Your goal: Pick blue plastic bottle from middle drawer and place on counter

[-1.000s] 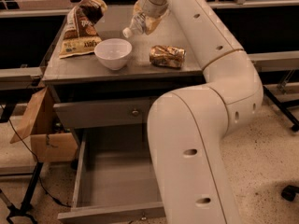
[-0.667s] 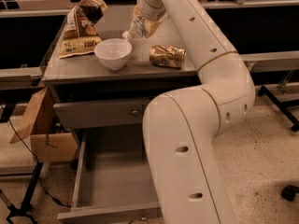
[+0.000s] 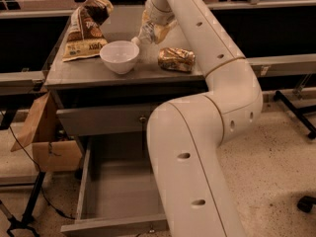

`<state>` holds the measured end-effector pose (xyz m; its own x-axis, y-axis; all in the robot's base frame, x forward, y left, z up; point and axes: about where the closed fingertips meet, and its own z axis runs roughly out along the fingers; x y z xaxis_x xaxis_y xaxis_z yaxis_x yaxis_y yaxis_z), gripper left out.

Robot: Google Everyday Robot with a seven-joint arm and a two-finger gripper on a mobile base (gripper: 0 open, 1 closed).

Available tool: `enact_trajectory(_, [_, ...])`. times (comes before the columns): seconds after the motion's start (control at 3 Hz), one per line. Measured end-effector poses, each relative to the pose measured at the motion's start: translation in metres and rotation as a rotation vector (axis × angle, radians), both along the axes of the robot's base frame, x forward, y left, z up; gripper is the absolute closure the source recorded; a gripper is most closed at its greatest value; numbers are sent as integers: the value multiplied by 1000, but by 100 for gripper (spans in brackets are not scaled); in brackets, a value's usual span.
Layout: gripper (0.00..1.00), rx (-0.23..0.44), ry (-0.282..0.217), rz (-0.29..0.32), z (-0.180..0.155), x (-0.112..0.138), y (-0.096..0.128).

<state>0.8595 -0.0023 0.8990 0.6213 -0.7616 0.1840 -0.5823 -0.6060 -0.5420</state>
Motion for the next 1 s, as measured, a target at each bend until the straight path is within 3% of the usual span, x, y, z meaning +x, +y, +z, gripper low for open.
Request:
enact_trajectory(0.33, [0, -12, 10, -10, -4, 0, -4])
enact_trajectory(0.67, [0, -14, -26, -50, 6, 8, -15])
enact_trajectory(1.0, [0, -14, -26, -51, 6, 8, -15])
